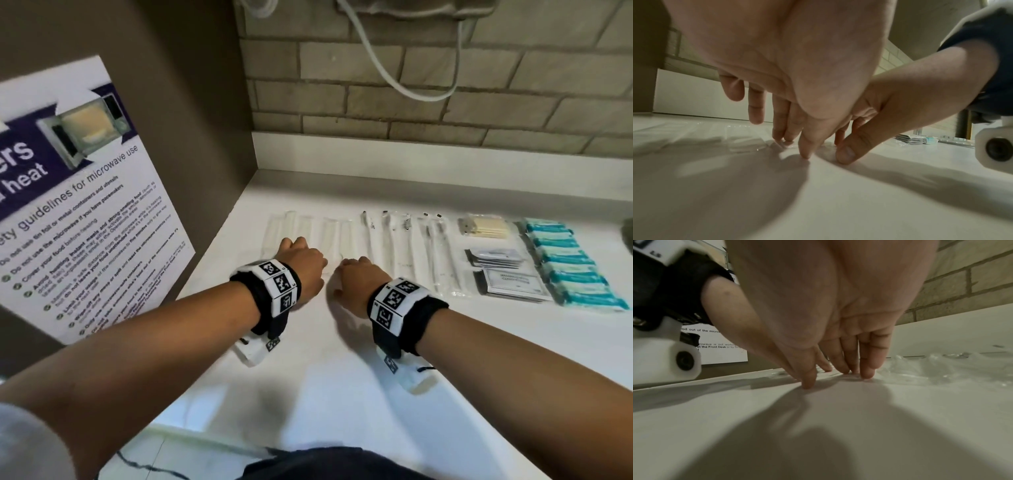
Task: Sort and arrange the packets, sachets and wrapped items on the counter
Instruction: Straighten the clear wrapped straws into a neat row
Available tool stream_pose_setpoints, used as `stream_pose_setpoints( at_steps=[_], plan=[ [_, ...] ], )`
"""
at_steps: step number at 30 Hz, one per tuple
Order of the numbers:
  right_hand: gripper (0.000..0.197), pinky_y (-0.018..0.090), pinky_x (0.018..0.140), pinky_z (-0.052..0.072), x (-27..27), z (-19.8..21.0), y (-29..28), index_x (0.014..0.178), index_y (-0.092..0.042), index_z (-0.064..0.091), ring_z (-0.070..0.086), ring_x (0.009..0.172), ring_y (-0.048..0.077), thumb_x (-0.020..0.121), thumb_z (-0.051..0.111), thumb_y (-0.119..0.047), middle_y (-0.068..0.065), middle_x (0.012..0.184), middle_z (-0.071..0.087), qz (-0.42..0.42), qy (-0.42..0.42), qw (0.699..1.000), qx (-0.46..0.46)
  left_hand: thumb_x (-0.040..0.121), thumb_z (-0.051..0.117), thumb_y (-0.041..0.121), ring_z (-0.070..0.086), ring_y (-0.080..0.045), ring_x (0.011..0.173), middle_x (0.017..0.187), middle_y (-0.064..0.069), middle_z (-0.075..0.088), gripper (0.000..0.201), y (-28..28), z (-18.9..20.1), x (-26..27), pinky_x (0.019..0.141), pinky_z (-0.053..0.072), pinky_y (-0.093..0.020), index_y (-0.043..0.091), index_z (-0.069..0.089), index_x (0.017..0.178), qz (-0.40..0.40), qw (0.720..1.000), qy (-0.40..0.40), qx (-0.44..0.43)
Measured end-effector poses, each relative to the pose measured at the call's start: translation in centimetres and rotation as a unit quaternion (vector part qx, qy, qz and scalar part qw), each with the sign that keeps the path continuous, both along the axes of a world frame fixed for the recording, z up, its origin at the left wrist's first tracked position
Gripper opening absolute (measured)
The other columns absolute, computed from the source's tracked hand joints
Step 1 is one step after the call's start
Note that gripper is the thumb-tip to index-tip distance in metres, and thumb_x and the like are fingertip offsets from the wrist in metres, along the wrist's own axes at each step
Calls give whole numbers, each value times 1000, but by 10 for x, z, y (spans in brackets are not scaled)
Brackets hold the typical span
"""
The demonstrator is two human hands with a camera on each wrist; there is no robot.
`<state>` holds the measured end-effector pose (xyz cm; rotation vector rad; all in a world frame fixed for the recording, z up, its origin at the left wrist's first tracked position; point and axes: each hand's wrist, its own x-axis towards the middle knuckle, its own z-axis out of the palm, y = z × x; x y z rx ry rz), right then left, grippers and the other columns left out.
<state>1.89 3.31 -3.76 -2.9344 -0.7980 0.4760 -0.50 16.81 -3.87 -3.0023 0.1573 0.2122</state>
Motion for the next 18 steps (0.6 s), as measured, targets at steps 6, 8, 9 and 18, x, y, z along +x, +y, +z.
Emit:
stream_pose_setpoints(
  at_steps=[6,8,9,18],
  plan=[
    [38,36,86,44,1,2,-3,122,-8,58,47,120,27,94,45,-31,8,124,54,21,-7,1000,-5,87,48,32,43,-26,113,108,4,61,14,-4,2,-3,90,29,-40,21,55,91,9,1000,-8,-8],
    [39,35,91,42,2,4,-3,123,-9,58,44,121,27,94,46,-33,7,126,54,29,-23,999,-9,86,52,36,43,-26,115,115,4,60,18,-5,4,-4,91,30,-40,20,54,94,5,999,-26,-18],
    [40,34,94,41,2,5,-4,124,-10,57,43,122,27,94,47,-34,7,127,53,33,-31,999,-9,85,53,38,43,-26,116,119,5,59,21,-5,5,-4,92,30,-40,20,54,97,2,999,-33,-19],
    [46,37,91,47,12,5,-2,124,-10,55,51,117,28,89,56,-38,8,124,54,42,6,999,-14,85,47,50,40,-26,118,118,6,62,28,3,1,-2,94,31,-41,27,56,100,-2,1000,15,0]
  ],
)
